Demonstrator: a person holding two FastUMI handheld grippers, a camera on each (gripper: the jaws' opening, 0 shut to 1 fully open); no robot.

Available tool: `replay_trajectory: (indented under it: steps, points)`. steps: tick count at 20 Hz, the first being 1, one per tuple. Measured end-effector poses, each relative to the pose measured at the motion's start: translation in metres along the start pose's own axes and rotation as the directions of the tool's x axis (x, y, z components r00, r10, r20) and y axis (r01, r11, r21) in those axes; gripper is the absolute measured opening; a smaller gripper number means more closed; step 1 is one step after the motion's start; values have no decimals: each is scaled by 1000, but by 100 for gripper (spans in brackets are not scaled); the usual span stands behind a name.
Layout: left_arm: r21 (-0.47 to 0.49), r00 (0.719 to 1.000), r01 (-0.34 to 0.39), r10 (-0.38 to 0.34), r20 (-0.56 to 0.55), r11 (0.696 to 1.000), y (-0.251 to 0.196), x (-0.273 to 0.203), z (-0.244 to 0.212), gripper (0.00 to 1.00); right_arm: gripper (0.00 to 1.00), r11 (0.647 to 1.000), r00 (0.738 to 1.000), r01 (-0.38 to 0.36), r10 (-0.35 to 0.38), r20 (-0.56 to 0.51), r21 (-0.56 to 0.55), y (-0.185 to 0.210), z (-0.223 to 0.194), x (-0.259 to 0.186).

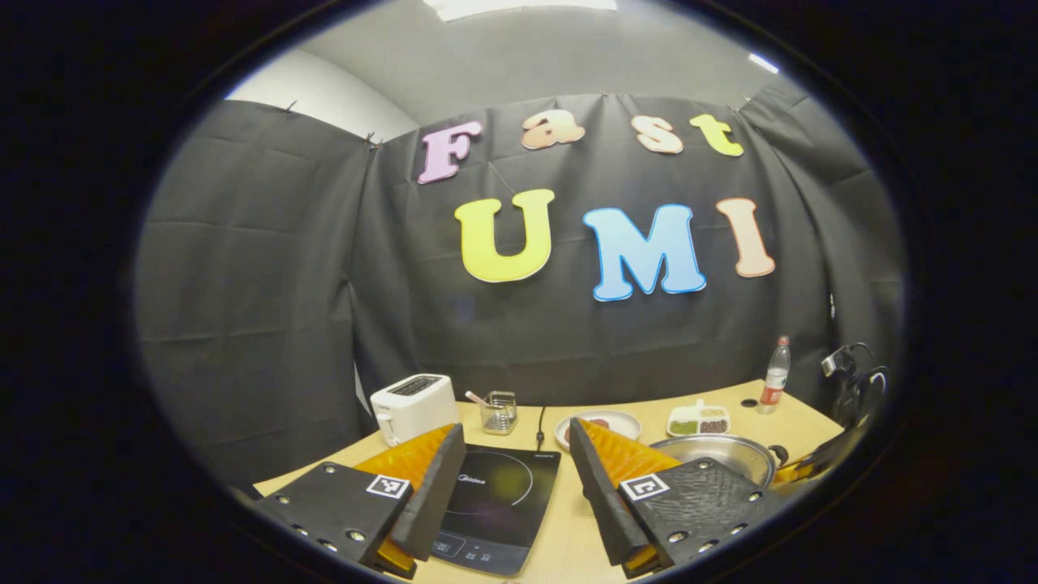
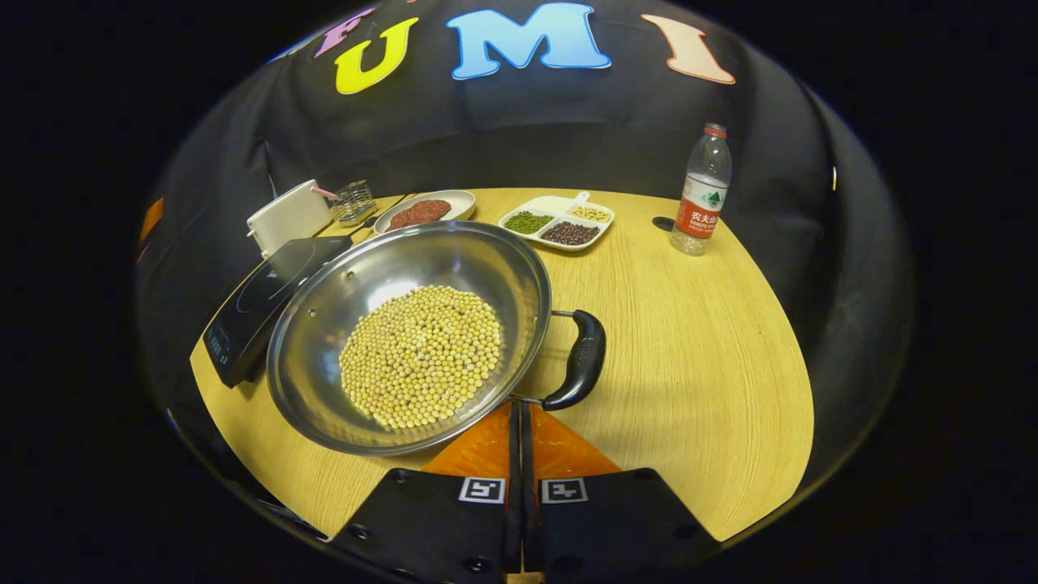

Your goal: First push the handle of the pot to place it horizontally, then grasp the pot with both hands and set it on the induction cooktop.

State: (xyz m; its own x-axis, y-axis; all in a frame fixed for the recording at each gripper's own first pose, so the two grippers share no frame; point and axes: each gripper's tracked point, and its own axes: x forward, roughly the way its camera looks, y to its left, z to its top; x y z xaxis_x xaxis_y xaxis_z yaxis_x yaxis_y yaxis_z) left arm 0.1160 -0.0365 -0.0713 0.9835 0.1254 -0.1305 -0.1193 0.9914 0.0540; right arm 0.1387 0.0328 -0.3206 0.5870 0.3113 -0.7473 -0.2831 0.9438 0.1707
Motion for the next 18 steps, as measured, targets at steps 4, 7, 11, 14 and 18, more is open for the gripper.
replay_trajectory:
  steps: [4, 7, 11, 14, 18]
  points:
    - [-8, 1000, 16, -16, -10, 1000, -5, 4, -7, 76, 2, 999, 1000, 24, -24, 18, 46, -4, 6, -1]
    - [-24, 999, 34, -35, -17, 999, -10, 9, -12, 76, 2, 997, 992, 58, -64, 106, 58, -14, 25, -19]
    - [-81, 985, 153, -158, -64, 985, -34, 23, -29, 77, 36, 993, 967, 60, -83, 240, 103, -11, 52, -55]
    - [-102, 981, 168, -176, -77, 981, -35, 34, -39, 82, 98, 988, 935, 106, -137, 328, 110, -17, 73, -77]
    - [-111, 972, 201, -212, -100, 973, -48, 52, -51, 76, 98, 989, 919, 95, -132, 370, 117, -10, 89, -84]
